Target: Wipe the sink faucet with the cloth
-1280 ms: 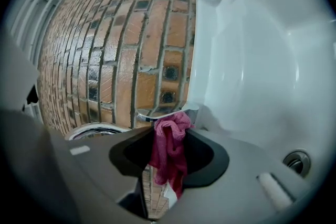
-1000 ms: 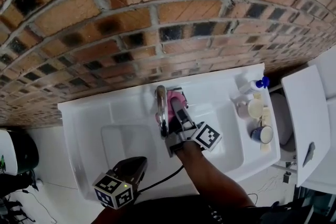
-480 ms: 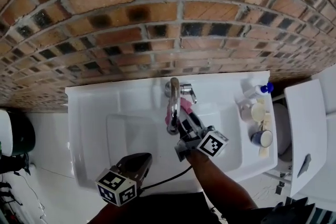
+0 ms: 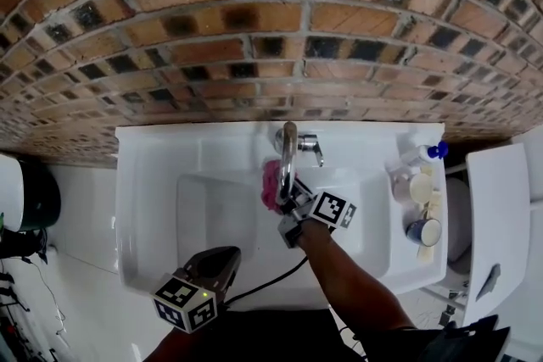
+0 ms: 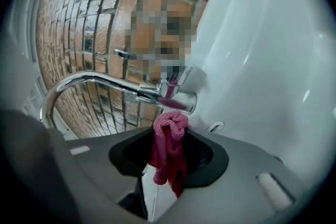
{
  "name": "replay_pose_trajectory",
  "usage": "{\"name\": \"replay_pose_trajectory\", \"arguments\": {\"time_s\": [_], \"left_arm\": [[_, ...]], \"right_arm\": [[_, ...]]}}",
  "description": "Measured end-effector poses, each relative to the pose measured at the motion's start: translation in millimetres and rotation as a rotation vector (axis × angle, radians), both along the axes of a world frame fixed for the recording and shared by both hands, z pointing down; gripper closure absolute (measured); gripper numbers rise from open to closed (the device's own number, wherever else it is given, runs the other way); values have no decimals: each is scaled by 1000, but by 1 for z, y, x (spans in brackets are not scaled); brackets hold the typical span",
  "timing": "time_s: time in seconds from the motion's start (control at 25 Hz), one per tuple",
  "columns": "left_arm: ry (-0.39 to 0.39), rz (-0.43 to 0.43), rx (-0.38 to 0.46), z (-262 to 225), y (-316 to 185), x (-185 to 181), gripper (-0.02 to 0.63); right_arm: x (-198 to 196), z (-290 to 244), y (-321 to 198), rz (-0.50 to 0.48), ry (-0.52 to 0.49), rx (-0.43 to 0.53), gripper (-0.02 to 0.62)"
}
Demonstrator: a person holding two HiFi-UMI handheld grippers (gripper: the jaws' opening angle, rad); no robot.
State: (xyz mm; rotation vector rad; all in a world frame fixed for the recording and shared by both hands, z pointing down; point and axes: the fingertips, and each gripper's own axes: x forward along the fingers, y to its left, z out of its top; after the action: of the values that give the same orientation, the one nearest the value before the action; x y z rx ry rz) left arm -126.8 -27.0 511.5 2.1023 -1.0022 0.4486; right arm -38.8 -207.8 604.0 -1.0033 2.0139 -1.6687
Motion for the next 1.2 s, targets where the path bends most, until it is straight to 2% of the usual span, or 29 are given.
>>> {"name": "replay_pose_trajectory", "arguments": {"time_s": [0.32, 0.44, 0.6, 0.84, 1.0, 1.12, 1.2], "left_arm": [[-13, -34, 11, -4, 8, 7, 601], [-14, -47, 17, -6, 10, 7, 601], [-7, -46, 33, -10, 12, 8, 601], [-2, -39, 54, -18, 16, 14, 601], [-3, -29, 72, -24, 16, 21, 601], [-4, -25, 82, -28, 17, 29, 601], [-6, -24, 87, -30, 18, 34, 601]], "right_arm": [[5, 11, -18, 55, -70, -91, 439], [8, 6, -26, 87, -101, -89, 439], [11, -3, -28, 93, -90, -73, 439], [10, -41, -25, 45, -84, 43, 439], [11, -75, -23, -15, -2, 171, 439], [2, -116, -21, -42, -145, 248, 439], [2, -127, -20, -68, -145, 273, 439]]}}
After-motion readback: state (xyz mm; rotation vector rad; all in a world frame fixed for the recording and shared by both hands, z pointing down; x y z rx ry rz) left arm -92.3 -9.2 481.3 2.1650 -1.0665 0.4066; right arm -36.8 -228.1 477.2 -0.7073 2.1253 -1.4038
